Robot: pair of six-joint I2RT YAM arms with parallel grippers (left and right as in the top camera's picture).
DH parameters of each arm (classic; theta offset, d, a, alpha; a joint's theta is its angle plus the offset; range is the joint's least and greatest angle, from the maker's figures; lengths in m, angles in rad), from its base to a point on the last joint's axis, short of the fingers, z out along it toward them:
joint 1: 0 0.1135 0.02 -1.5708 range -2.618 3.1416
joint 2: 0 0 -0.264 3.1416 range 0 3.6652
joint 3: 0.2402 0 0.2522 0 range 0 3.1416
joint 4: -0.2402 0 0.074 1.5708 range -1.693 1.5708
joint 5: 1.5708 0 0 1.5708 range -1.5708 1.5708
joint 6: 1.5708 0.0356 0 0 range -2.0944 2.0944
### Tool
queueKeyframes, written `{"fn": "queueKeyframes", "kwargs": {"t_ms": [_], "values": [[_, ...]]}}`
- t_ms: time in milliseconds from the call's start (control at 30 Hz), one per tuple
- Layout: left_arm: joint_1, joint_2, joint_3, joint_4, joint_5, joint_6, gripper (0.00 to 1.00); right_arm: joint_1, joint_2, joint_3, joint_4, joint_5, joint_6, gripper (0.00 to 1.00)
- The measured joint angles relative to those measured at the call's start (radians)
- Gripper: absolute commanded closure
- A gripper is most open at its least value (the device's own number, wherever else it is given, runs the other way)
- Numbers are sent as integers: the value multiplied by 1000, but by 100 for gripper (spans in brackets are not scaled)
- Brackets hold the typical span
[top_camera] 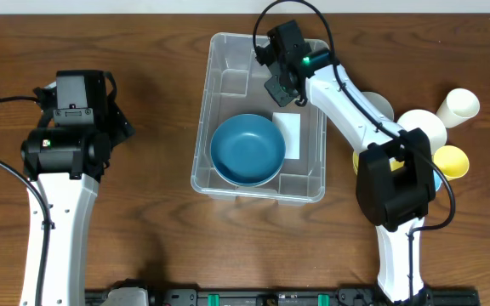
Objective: Pack container
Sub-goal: 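Lower the pink cup into the yellow cup and open the gripper, then move the right gripper to the cream cup and grasp it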
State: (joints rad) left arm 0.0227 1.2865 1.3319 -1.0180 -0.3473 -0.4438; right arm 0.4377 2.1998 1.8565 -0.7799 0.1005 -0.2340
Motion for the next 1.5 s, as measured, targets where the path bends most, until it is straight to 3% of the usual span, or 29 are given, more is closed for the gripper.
{"fn": "queueKeyframes", "kwargs": {"t_ms": [133,267,333,400,867,1100,1333,1500], "values": [[0,0,0,0,0,0,2,0,0,0,-5,0,0,94],[0,0,0,0,0,0,2,-1,0,0,-19,1,10,63],[0,0,0,0,0,0,2,-2,0,0,-26,2,15,41],[0,0,0,0,0,0,2,-4,0,5,-35,2,18,32],[0,0,0,0,0,0,2,-23,2,177,-168,1,17,25],[0,0,0,0,0,0,2,-98,-3,335,-320,-1,58,25],[0,0,0,0,0,0,2,-325,-124,435,-480,-3,160,23],[0,0,0,0,0,0,2,-593,-180,449,-577,-45,210,19]]}}
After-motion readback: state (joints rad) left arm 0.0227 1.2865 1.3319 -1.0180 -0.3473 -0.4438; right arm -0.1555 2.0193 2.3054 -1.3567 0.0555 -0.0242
